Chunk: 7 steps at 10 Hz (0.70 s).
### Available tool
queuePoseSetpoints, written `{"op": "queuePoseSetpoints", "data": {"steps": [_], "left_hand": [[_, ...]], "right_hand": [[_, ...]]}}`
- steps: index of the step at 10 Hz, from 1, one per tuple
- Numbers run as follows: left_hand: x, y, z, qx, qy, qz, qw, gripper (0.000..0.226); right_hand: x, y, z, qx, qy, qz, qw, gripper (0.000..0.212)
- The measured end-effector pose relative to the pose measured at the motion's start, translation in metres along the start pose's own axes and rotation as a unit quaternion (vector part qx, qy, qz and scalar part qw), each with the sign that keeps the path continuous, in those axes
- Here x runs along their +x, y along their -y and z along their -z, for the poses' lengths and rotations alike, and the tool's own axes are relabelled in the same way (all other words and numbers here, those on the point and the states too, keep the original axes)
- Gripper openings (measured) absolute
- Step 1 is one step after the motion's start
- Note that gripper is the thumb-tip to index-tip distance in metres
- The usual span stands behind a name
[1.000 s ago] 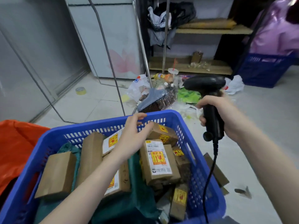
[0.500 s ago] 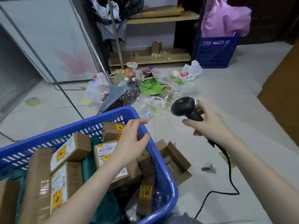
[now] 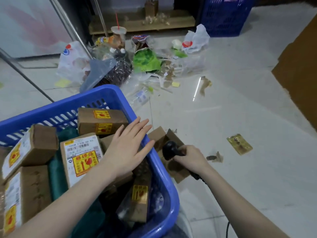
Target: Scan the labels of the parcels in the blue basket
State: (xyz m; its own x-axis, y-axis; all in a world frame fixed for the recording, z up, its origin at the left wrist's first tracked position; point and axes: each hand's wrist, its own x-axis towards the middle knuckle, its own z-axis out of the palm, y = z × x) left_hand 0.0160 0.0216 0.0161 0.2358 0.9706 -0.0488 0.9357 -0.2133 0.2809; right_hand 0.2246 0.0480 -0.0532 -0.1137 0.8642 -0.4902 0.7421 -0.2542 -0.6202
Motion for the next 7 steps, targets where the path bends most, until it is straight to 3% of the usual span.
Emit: {"op": "queuePoseSetpoints", "data": {"steps": [1, 3, 5, 6, 7], "left_hand": [[0.000, 0.003, -0.008, -0.002, -0.025, -0.004, 1.000, 0.065], [0.000, 0.006, -0.011, -0.022, -0.044, -0.012, 0.999, 0.060], [-0.001, 0.006, -0.009, -0.030, -0.036, -0.014, 0.999, 0.060], [-0.002, 0.004, -0.005, -0.036, -0.026, -0.012, 0.999, 0.062], [-0.007, 0.004, 0.003, -0.027, -0.028, -0.009, 0.999, 0.065]], "right_hand": [[0.015, -0.007, -0.022, -0.042, -0.008, 0.003, 0.999, 0.034], [0.033, -0.014, -0.049, -0.071, 0.021, -0.024, 0.997, 0.031], [0.034, -0.012, -0.051, -0.069, 0.048, -0.027, 0.996, 0.042], [0.032, -0.003, -0.046, -0.060, 0.046, -0.027, 0.997, 0.042], [0.030, 0.011, -0.038, -0.043, 0.013, -0.004, 0.999, 0.027]]}}
